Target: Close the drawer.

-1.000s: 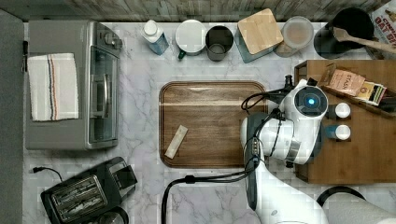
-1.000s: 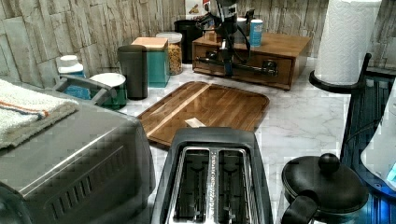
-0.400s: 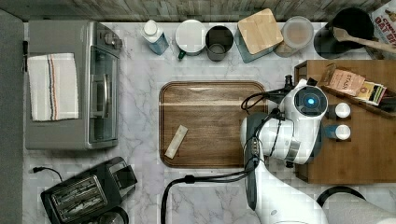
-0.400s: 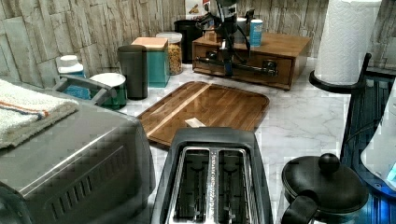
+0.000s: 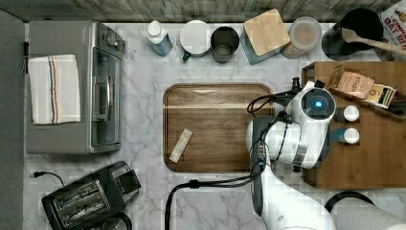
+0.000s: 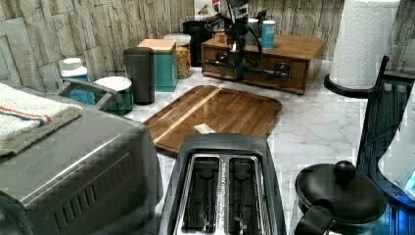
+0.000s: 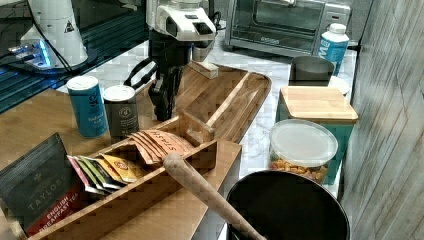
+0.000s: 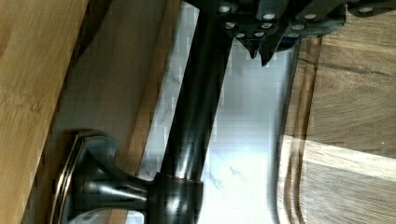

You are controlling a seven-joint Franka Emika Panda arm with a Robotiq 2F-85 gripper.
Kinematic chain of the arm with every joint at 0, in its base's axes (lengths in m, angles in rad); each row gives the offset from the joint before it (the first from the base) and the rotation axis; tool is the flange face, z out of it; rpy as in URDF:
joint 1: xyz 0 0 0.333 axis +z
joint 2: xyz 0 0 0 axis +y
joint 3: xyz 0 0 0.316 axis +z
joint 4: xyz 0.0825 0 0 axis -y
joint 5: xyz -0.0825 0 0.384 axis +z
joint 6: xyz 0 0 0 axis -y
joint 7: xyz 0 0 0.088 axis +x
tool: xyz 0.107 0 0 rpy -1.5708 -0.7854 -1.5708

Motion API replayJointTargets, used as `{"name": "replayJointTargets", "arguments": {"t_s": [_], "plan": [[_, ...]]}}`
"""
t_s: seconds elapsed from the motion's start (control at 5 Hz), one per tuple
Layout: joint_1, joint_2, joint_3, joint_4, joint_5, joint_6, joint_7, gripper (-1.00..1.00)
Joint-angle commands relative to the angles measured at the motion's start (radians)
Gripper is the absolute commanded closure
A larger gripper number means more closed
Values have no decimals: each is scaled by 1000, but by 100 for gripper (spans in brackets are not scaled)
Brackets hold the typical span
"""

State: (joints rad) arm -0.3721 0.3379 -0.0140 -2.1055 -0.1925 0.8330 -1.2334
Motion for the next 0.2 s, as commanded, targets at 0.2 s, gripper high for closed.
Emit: {"name": "replayJointTargets", "arguments": {"t_s": [0.2], "plan": [[-114,-41,-135,164,-31,72,36,100]]}}
